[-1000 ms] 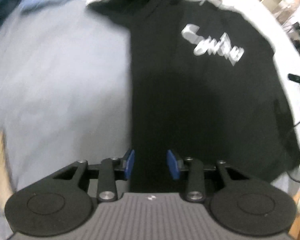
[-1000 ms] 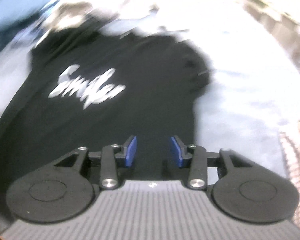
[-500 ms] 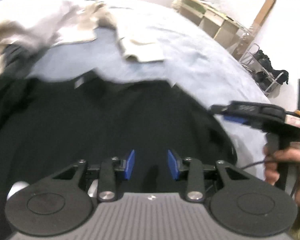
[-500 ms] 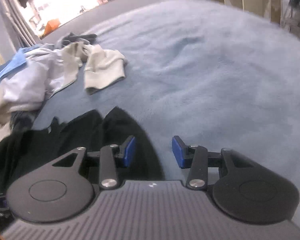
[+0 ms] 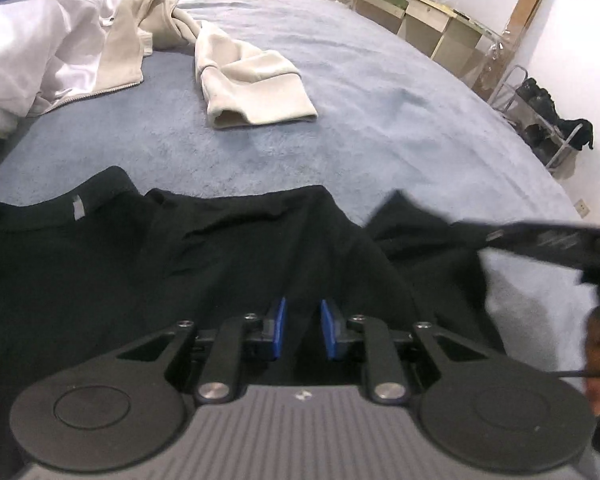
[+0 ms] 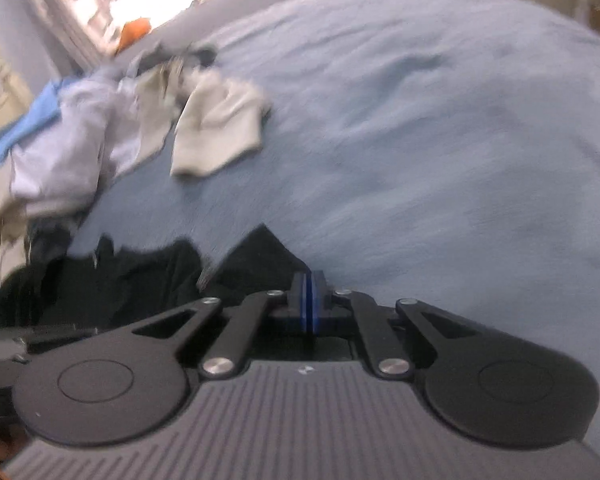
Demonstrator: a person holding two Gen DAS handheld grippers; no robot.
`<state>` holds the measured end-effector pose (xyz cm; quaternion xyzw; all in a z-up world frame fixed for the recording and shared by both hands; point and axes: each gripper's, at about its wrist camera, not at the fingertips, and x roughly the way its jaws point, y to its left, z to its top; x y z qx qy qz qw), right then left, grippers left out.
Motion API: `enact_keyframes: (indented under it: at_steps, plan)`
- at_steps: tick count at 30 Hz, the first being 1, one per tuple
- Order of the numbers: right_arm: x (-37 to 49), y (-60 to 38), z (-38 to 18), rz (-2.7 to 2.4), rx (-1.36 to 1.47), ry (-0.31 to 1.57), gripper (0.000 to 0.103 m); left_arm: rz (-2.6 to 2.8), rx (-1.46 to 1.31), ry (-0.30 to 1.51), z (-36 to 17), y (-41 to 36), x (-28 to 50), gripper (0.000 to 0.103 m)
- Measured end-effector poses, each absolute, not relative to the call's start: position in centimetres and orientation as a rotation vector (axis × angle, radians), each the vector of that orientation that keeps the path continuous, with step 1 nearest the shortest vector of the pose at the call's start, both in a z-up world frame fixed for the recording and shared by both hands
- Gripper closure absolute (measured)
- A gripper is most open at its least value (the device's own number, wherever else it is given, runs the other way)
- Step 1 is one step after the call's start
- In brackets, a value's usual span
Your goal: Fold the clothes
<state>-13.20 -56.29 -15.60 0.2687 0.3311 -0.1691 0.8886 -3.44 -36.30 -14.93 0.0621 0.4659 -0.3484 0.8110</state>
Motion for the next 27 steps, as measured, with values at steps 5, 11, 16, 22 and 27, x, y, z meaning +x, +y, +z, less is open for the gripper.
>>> enact_keyframes:
  at_steps: [5,11,16,22,27]
  plan:
    - [-17.4,-58.2,-14.3,-0.516,0.613,0.599,0.102,-0.729,0.145,1.001,-15.1,-36.3,-3.3,0.082]
    - [-20.9,-58.7,-14.3,-0.647,0.614,0.6,0.102,-0.726,0.18,0.998,-15.1,-36.2,-3.2,0.082]
    - [-23.4,-57.9,-13.6,-0.675,0.619,0.608,0.102,-0.733,0.194,1.001,-15.1,-36.0,-3.1,0.082]
    - [-25.1,-59.3,-14.9,-0.651,0.788,0.701,0.097,-0.762,0.228,0.986,-14.8,-36.1,-3.3,0.079]
    - [-23.4,-62.3,-13.8,-0.612,0.855,0.61,0.063,-0.825,0.241,0.971,-14.2,-36.5,-4.0,0.075]
